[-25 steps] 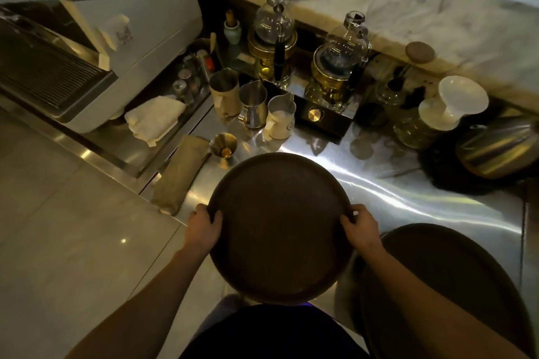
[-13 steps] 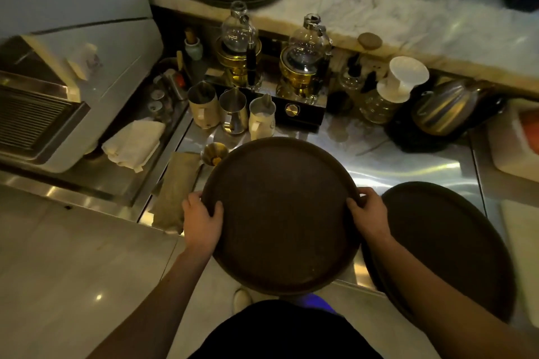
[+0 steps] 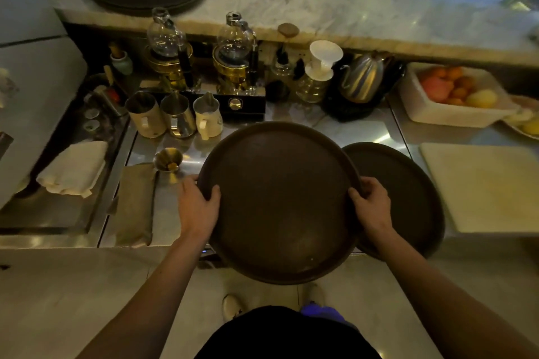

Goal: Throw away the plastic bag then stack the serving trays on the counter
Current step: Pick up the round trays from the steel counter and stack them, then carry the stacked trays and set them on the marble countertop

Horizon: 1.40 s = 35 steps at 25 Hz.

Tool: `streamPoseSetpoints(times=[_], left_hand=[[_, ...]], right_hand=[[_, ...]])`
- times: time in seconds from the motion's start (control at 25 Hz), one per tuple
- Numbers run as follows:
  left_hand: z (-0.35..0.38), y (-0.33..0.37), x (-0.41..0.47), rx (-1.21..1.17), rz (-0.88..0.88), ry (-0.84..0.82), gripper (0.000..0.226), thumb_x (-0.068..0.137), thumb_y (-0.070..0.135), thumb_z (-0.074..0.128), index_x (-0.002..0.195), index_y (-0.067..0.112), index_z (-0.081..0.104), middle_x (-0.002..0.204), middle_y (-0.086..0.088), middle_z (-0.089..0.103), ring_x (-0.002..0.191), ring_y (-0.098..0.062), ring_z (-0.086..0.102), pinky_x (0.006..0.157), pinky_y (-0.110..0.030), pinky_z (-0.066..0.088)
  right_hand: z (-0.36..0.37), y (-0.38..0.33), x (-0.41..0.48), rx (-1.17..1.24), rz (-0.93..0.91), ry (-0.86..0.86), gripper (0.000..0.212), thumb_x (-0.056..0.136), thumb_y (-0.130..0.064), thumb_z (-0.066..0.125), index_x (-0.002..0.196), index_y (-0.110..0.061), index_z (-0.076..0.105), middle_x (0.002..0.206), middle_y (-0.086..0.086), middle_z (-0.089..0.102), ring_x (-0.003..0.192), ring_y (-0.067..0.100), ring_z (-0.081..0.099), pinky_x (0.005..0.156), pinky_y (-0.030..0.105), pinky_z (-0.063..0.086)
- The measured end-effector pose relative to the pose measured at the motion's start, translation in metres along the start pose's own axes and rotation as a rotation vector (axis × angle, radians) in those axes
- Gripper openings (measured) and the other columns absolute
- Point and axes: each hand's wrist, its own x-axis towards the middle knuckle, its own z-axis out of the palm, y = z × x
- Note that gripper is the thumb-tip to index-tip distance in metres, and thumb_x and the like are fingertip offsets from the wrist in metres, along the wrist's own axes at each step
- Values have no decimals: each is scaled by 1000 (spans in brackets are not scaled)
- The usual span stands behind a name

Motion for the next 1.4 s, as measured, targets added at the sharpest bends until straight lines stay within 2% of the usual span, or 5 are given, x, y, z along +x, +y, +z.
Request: streamPoseSetpoints(times=[0.24, 0.52, 0.72, 1.08, 1.4], left_hand=[[46, 43, -25, 1, 27, -58, 38, 89, 26, 63, 120, 11, 49, 122, -12, 54, 105, -26, 60, 88, -42, 54], [123, 93, -88, 28, 42, -59, 40, 90, 30, 62, 122, 12, 49, 122, -12, 55, 105, -25, 59, 88, -41, 53], [175, 119, -143, 52, 58, -52, 37, 90, 29, 62, 121, 13, 49, 121, -10, 55, 103, -23, 59, 87, -38, 53], [205, 118, -173, 180, 44, -84, 28, 96, 12, 50, 123, 7, 59, 106, -11, 68, 83, -12, 56, 77, -29, 46], [227, 119, -134, 214, 62, -201, 30, 96, 11, 51, 124, 8, 62, 110, -15, 69, 95, -29, 66, 86, -45, 55]], right_hand=[[-58, 40, 5, 16, 26, 96, 26, 90, -16, 62, 115, -19, 57, 105, -3, 59, 96, 14, 57, 81, 30, 46], [-145, 104, 34, -6, 3, 129, 26, 88, -13, 64, 113, -12, 60, 98, 0, 61, 89, 15, 57, 76, 27, 41], [-207, 154, 47, 10, 60, 85, 27, 87, -14, 63, 113, -10, 59, 93, 5, 63, 84, 23, 62, 72, 32, 49], [-227, 199, 55, -32, 117, -21, 33, 89, -14, 62, 121, -7, 55, 104, 13, 65, 85, 24, 63, 74, 34, 53], [-214, 202, 84, -156, 168, -81, 41, 90, -10, 59, 129, -1, 51, 117, 19, 65, 101, 33, 65, 84, 39, 53]])
